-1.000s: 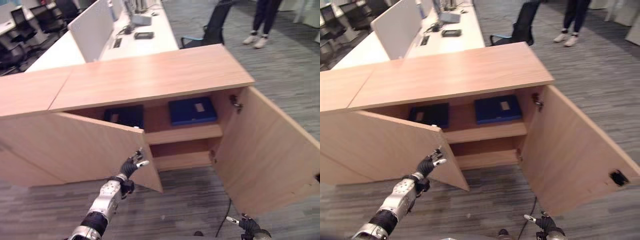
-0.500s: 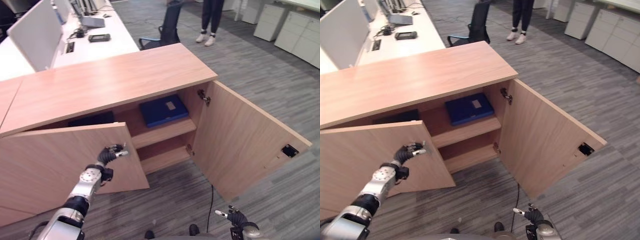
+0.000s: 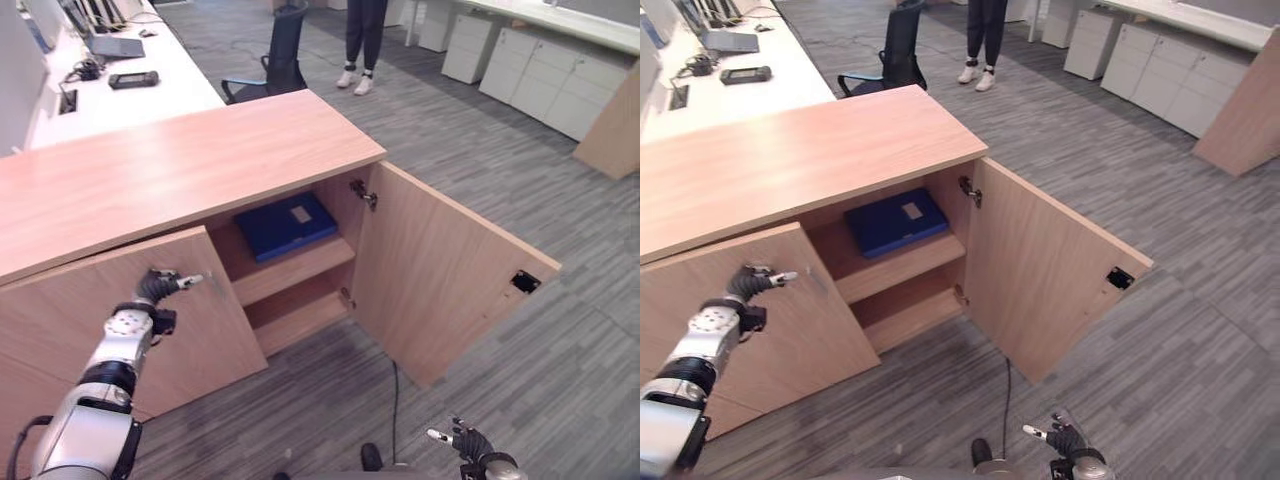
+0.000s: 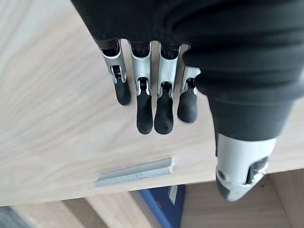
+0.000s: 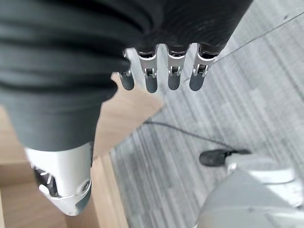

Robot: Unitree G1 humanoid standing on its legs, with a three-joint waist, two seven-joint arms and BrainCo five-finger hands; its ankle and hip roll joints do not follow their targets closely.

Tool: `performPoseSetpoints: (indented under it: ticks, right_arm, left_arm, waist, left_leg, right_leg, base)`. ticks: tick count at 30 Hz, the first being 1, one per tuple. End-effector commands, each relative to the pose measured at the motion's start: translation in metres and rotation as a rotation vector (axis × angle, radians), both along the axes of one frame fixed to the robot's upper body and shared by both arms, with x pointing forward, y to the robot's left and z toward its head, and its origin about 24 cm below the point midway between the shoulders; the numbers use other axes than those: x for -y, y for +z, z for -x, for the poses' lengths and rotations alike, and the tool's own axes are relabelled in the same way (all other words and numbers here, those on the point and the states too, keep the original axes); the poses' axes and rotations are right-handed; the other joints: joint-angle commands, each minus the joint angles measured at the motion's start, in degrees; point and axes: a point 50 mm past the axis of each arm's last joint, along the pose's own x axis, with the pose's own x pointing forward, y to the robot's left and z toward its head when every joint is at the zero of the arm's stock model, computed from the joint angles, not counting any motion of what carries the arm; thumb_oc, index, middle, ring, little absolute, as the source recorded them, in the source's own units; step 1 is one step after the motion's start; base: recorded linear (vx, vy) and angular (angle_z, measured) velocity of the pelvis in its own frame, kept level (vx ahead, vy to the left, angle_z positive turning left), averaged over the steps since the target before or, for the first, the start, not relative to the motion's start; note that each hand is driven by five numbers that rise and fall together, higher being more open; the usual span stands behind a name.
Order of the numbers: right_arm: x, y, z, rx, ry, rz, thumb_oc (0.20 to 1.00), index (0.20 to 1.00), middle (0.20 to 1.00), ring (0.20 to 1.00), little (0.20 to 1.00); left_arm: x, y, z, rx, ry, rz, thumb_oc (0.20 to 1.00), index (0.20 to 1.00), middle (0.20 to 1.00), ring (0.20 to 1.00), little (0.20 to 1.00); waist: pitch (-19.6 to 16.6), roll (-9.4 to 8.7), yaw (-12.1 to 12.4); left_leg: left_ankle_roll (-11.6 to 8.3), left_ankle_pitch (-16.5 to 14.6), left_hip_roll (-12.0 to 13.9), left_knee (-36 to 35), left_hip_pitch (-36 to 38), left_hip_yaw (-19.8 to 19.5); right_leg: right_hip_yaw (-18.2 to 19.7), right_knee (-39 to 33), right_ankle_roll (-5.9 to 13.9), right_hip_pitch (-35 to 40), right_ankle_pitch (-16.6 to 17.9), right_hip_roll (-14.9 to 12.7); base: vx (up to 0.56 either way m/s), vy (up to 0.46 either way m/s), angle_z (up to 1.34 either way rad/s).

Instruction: Put the empty folder in the office cabinet

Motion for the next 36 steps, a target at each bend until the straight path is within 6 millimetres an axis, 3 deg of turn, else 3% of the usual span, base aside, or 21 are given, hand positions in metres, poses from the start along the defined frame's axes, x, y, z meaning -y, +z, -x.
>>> performPoseSetpoints:
  ticks: [1,14,19,20,21,26,27,28,29,32,33,34,35,36]
  right_arm:
    - [0.000,0.004,-0.015,0.057,0.015,-0.007,1.000,1.000,1.000,1.000,1.000]
    - [-0.005,0.000,-0.007,0.036,-0.001,-0.026,1.000,1.000,1.000,1.000,1.000]
    - [-0.008,-0.001,-0.007,0.043,-0.033,-0.033,1.000,1.000,1.000,1.000,1.000]
    - [-0.008,-0.001,-0.006,0.042,-0.032,-0.032,1.000,1.000,1.000,1.000,1.000]
    - [-0.008,0.000,-0.007,0.048,-0.042,-0.033,1.000,1.000,1.000,1.000,1.000]
    - [-0.008,-0.001,-0.006,0.045,-0.087,-0.029,1.000,1.000,1.000,1.000,1.000]
    - [-0.007,-0.001,-0.006,0.045,-0.088,-0.028,1.000,1.000,1.000,1.000,1.000]
    - [-0.003,0.002,-0.016,0.067,-0.103,-0.010,1.000,1.000,1.000,1.000,1.000]
    - [-0.003,0.002,-0.016,0.066,-0.103,-0.010,1.000,1.000,1.000,1.000,1.000]
    - [-0.004,0.005,-0.024,0.087,-0.109,-0.012,1.000,1.000,1.000,1.000,1.000]
    - [-0.002,0.006,-0.026,0.092,-0.108,-0.005,1.000,1.000,1.000,1.000,1.000]
    - [-0.002,0.006,-0.026,0.091,-0.108,-0.005,1.000,1.000,1.000,1.000,1.000]
    - [0.001,0.008,-0.031,0.097,-0.102,0.010,1.000,1.000,1.000,1.000,1.000]
    - [0.002,0.008,-0.032,0.093,-0.098,0.016,1.000,1.000,1.000,1.000,1.000]
  left_arm:
    - [-0.015,0.069,-0.028,0.231,0.043,-0.078,1.000,1.000,1.000,1.000,1.000]
    - [-0.014,0.064,-0.028,0.210,0.040,-0.099,1.000,1.000,1.000,1.000,1.000]
    - [0.023,0.035,-0.024,0.251,-0.049,0.004,1.000,1.000,1.000,1.000,1.000]
    - [0.023,0.035,-0.023,0.249,-0.048,0.004,1.000,1.000,1.000,1.000,1.000]
    - [0.045,0.018,-0.016,0.243,-0.120,0.048,1.000,1.000,1.000,1.000,1.000]
    - [0.117,-0.030,0.015,0.196,-0.300,0.276,1.000,1.000,1.000,1.000,1.000]
    - [0.117,-0.030,0.015,0.195,-0.301,0.277,1.000,1.000,1.000,1.000,1.000]
    - [0.135,-0.037,0.027,0.184,-0.367,0.324,1.000,1.000,1.000,1.000,1.000]
    - [0.135,-0.037,0.027,0.184,-0.367,0.324,1.000,1.000,1.000,1.000,1.000]
    - [0.152,-0.059,0.048,0.097,-0.411,0.404,1.000,1.000,1.000,1.000,1.000]
    - [0.153,-0.062,0.052,0.078,-0.421,0.405,1.000,1.000,1.000,1.000,1.000]
    - [0.153,-0.062,0.053,0.078,-0.422,0.405,1.000,1.000,1.000,1.000,1.000]
    - [0.157,-0.066,0.058,0.046,-0.449,0.412,1.000,1.000,1.000,1.000,1.000]
    - [0.159,-0.067,0.059,0.037,-0.459,0.419,1.000,1.000,1.000,1.000,1.000]
  waist:
    - [-0.47,0.97,-0.99]
    - [-0.97,0.21,-0.90]
    - [-0.95,0.25,0.43]
    - [-1.00,0.29,0.39]
    - [-0.85,0.34,1.04]
    - [-0.14,0.61,2.65]
    - [-0.20,0.64,2.67]
    - [1.43,1.10,3.66]
    - [1.42,1.13,3.67]
    - [3.00,2.22,3.96]
    - [2.87,2.36,4.27]
    - [2.93,2.40,4.20]
    - [2.70,2.65,4.39]
    - [2.69,2.82,4.33]
  left_leg:
    - [-1.17,-3.47,0.57,0.78,0.07,-1.19]
    - [-0.54,-4.42,-0.14,0.78,0.69,-1.62]
    - [-0.19,-4.52,-0.64,0.78,0.78,-2.60]
    - [-0.19,-4.53,-0.64,0.78,0.80,-2.61]
    - [-0.05,-4.55,-0.78,0.78,0.80,-3.05]
    - [0.56,-4.40,-0.99,0.86,0.51,-4.04]
    - [0.56,-4.39,-0.98,0.87,0.48,-4.03]
    - [0.70,-4.29,-0.54,1.08,0.25,-3.30]
    - [0.70,-4.30,-0.53,1.09,0.24,-3.30]
    - [0.73,-4.09,0.06,1.66,0.30,-2.18]
    - [0.38,-4.17,0.35,1.68,0.27,-1.44]
    - [0.37,-4.24,0.38,1.70,0.40,-1.53]
    - [-0.46,-4.39,1.18,1.75,0.43,-0.30]
    - [-0.76,-4.42,1.53,1.70,0.64,0.04]
  right_leg:
    - [-1.39,2.27,7.28,1.37,-5.42,-3.52]
    - [-1.87,2.47,8.12,1.34,-4.93,-4.66]
    - [-3.09,2.80,7.97,1.78,-4.96,-5.34]
    - [-3.10,2.79,7.97,1.80,-4.97,-5.35]
    - [-3.75,3.02,7.81,1.95,-5.07,-5.63]
    - [-5.93,6.10,7.36,1.32,-5.39,-5.95]
    - [-5.92,6.23,7.35,1.22,-5.45,-5.93]
    - [-9.25,9.87,7.93,-1.25,-4.69,-5.91]
    - [-9.24,10.00,7.93,-1.33,-4.75,-5.90]
    - [-13.79,14.27,8.44,-3.53,-4.87,-6.61]
    - [-15.75,12.48,8.05,-3.35,-4.17,-8.56]
    - [-15.89,12.29,8.07,-3.06,-4.14,-8.55]
    - [-19.43,8.39,7.55,-3.95,-1.28,-11.66]
    - [-20.53,7.26,7.57,-4.75,-0.31,-12.65]
  base:
    - [0.02,0.063,-0.03]
    - [0.01,0.030,-0.02]
    - [-0.02,0.016,0.05]
    - [-0.03,0.014,0.11]
    - [-0.04,0.008,0.13]
    - [-0.05,-0.003,0.13]
    - [-0.16,-0.027,0.17]
    - [-0.12,-0.021,0.17]
    - [-0.17,-0.033,0.01]
    - [-0.09,-0.072,-0.26]
    - [-0.03,-0.112,-0.33]
    - [-0.01,-0.234,-0.32]
    - [0.01,-0.211,-0.36]
    - [0.03,-0.290,-0.40]
